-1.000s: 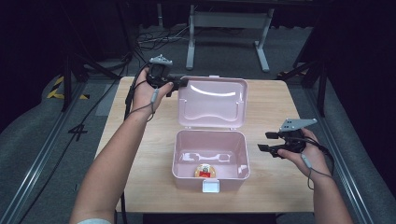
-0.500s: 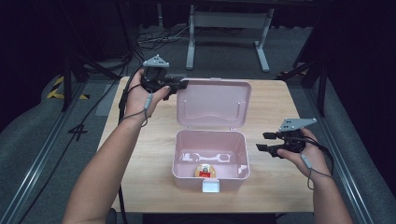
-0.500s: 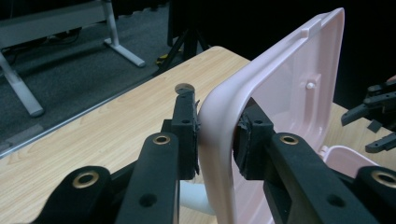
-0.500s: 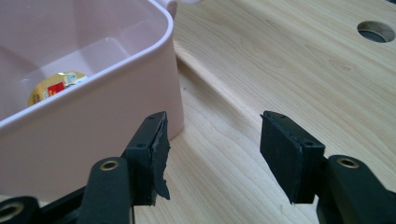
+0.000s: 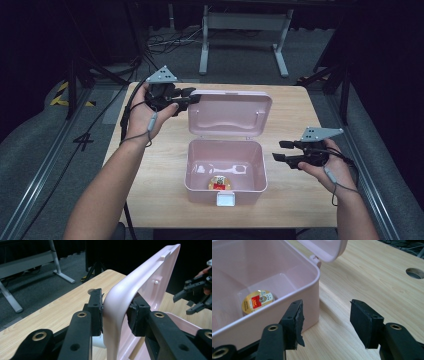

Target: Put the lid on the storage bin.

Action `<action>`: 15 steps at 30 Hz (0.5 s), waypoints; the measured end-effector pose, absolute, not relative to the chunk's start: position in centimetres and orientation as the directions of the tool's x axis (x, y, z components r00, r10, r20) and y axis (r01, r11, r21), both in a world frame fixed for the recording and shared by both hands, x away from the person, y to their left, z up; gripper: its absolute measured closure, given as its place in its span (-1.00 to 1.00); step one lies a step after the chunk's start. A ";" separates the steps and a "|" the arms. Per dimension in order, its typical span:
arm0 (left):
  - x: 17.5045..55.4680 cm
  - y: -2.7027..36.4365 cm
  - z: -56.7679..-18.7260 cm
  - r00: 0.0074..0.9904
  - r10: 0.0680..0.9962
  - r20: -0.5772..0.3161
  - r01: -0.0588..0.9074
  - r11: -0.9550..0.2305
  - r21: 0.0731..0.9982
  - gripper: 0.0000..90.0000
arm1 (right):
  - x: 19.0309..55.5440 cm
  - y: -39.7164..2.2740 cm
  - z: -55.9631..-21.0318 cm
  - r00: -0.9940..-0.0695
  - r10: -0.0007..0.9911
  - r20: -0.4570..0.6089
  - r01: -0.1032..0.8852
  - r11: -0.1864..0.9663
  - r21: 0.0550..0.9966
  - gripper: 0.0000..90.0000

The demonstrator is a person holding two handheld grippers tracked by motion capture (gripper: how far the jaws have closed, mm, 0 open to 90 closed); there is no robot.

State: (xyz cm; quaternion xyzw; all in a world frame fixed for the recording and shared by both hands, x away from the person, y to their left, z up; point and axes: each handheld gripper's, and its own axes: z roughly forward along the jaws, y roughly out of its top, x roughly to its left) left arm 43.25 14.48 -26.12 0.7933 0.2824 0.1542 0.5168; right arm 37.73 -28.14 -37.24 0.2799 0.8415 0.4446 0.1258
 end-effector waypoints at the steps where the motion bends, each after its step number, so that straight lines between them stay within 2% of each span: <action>1: 43.0 14.5 -26.1 0.796 0.603 -0.047 0.286 -0.307 0.908 0.48 | 37.7 -28.1 -37.2 -0.811 0.584 0.036 0.359 0.448 0.819 0.02; 5: 42.2 14.6 -26.2 0.801 0.596 -0.046 0.278 -0.304 0.911 0.46 | 37.5 -28.2 -36.8 -0.831 0.555 0.025 0.350 0.489 0.799 0.18; 10: 41.5 15.1 -26.8 0.818 0.567 -0.098 0.285 -0.251 0.925 0.37 | 36.9 -28.0 -36.4 -0.824 0.562 0.063 0.364 0.441 0.821 0.26; 15: 40.5 15.2 -27.0 0.827 0.559 -0.066 0.249 -0.260 0.933 0.35 | 36.4 -27.6 -35.9 -0.833 0.549 0.069 0.367 0.456 0.811 0.33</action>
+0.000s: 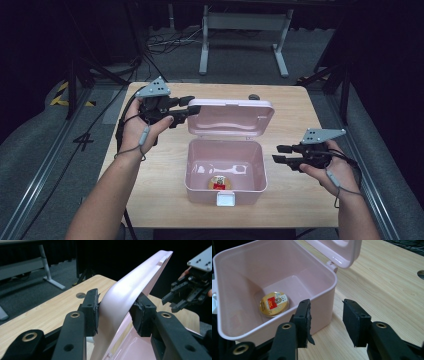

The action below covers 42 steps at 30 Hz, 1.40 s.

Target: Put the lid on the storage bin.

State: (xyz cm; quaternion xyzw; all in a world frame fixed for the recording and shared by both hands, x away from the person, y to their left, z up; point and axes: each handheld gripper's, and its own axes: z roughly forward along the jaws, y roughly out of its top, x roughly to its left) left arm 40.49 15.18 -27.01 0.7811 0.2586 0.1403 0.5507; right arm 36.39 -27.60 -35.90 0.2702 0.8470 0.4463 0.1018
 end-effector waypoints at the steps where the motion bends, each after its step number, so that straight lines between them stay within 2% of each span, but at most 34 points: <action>1: 40.2 15.1 -26.9 0.827 0.559 -0.053 0.242 -0.271 0.932 0.35 | 36.3 -27.5 -35.7 -0.829 0.554 0.078 0.381 0.457 0.804 0.37; 4: 39.5 14.8 -26.9 0.820 0.572 -0.013 0.219 -0.292 0.931 0.36 | 36.0 -27.4 -35.2 -0.827 0.557 0.075 0.384 0.463 0.799 0.47; 11: 38.3 14.9 -27.4 0.822 0.569 0.010 0.188 -0.288 0.939 0.33 | 35.2 -27.5 -34.2 -0.821 0.558 0.124 0.411 0.426 0.806 0.67; 14: 37.8 14.9 -27.6 0.824 0.567 0.020 0.174 -0.287 0.942 0.31 | 35.0 -27.4 -34.0 -0.823 0.551 0.138 0.414 0.417 0.809 0.70; 19: 37.1 15.0 -27.9 0.827 0.562 0.013 0.177 -0.283 0.943 0.25 | 34.8 -27.0 -33.9 -0.833 0.538 0.130 0.401 0.425 0.812 0.62; 23: 36.4 15.1 -28.1 0.828 0.560 -0.014 0.204 -0.278 0.939 0.13 | 34.5 -26.6 -33.6 -0.841 0.523 0.138 0.395 0.420 0.817 0.68; 34: 35.0 15.2 -28.4 0.835 0.550 0.012 0.203 -0.328 0.923 0.05 | 33.9 -25.8 -33.0 -0.858 0.484 0.171 0.372 0.358 0.856 0.91; 42: 34.2 15.6 -28.6 0.842 0.539 -0.006 0.229 -0.348 0.909 0.02 | 33.6 -25.1 -32.4 -0.873 0.457 0.170 0.351 0.345 0.870 0.96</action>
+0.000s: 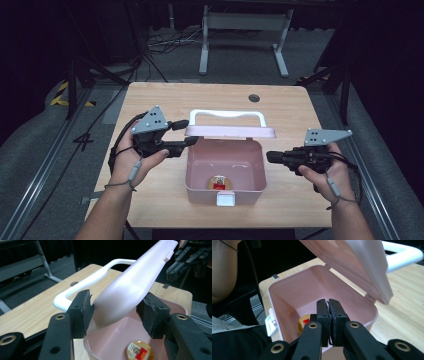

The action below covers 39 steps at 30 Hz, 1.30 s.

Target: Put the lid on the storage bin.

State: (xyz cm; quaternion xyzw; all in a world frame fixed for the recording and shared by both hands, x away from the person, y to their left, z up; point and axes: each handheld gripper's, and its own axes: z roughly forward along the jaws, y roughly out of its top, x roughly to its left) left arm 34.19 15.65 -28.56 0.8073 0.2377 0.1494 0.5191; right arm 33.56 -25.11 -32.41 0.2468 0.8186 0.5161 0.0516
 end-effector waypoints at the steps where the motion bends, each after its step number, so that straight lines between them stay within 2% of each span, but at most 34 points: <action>1: 34.1 15.7 -28.6 0.844 0.537 -0.010 0.232 -0.348 0.908 0.01 | 33.6 -25.0 -32.3 -0.876 0.453 0.169 0.348 0.348 0.871 0.97; 13: 34.1 16.0 -29.5 0.860 0.509 -0.040 0.272 -0.390 0.880 -0.08 | 33.8 -24.3 -32.2 -0.884 0.431 0.181 0.348 0.349 0.870 1.00; 22: 34.0 16.9 -29.7 0.866 0.497 -0.055 0.278 -0.389 0.878 -0.11 | 33.9 -24.8 -32.0 -0.871 0.464 0.161 0.325 0.298 0.898 1.00; 27: 34.2 18.0 -29.8 0.873 0.481 -0.078 0.281 -0.366 0.887 -0.13 | 34.0 -24.8 -32.0 -0.872 0.461 0.162 0.322 0.294 0.900 1.00; 32: 34.1 19.1 -29.8 0.876 0.478 -0.060 0.266 -0.378 0.887 -0.17 | 34.0 -24.8 -31.9 -0.873 0.458 0.166 0.325 0.293 0.899 1.00; 39: 34.2 21.0 -29.9 0.870 0.485 -0.090 0.308 -0.390 0.868 -0.24 | 33.9 -24.7 -31.9 -0.876 0.454 0.165 0.323 0.297 0.898 1.00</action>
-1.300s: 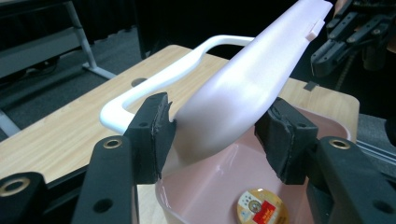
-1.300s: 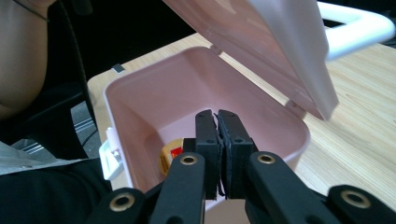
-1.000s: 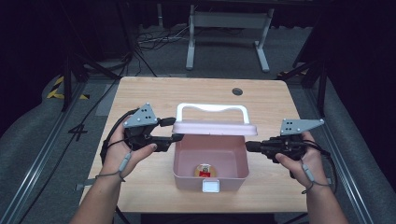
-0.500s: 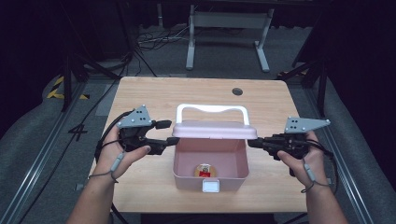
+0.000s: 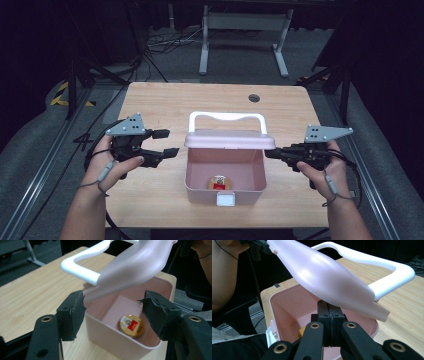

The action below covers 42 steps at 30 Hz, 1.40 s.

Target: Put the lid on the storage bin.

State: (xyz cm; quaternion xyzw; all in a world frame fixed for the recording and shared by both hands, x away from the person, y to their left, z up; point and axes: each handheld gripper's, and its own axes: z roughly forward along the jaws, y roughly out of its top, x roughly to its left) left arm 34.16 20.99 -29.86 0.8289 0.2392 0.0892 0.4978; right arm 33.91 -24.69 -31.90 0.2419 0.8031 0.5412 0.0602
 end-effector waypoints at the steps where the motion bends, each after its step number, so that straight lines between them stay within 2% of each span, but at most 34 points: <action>1: 34.2 21.2 -29.9 0.868 0.489 -0.089 0.309 -0.390 0.868 -0.25 | 33.9 -24.7 -31.9 -0.876 0.453 0.166 0.324 0.298 0.898 1.00; 7: 35.0 22.1 -30.5 0.853 0.515 -0.083 0.318 -0.388 0.865 -0.26 | 33.7 -24.4 -31.8 -0.881 0.444 0.164 0.324 0.312 0.893 1.00; 15: 36.5 23.2 -31.4 0.783 0.619 -0.060 0.341 -0.346 0.874 -0.27 | 33.5 -24.3 -31.8 -0.885 0.435 0.166 0.330 0.334 0.883 1.00; 20: 37.6 23.7 -32.4 0.785 0.614 -0.084 0.346 -0.321 0.882 -0.27 | 33.4 -24.3 -31.9 -0.886 0.430 0.175 0.338 0.339 0.878 1.00; 25: 38.6 24.2 -33.4 0.762 0.636 -0.126 0.396 -0.301 0.868 -0.30 | 33.4 -24.4 -32.2 -0.885 0.426 0.186 0.352 0.352 0.867 1.00; 31: 39.5 24.5 -34.1 0.741 0.665 -0.094 0.405 -0.331 0.852 -0.32 | 33.4 -24.6 -32.5 -0.883 0.427 0.196 0.377 0.394 0.838 1.00; 35: 40.2 24.6 -34.9 0.711 0.701 -0.042 0.415 -0.371 0.831 -0.33 | 33.4 -24.6 -32.6 -0.883 0.424 0.202 0.384 0.407 0.828 1.00; 42: 41.1 24.9 -36.1 0.706 0.704 -0.075 0.438 -0.350 0.828 -0.33 | 33.2 -24.6 -32.6 -0.887 0.409 0.214 0.396 0.435 0.809 1.00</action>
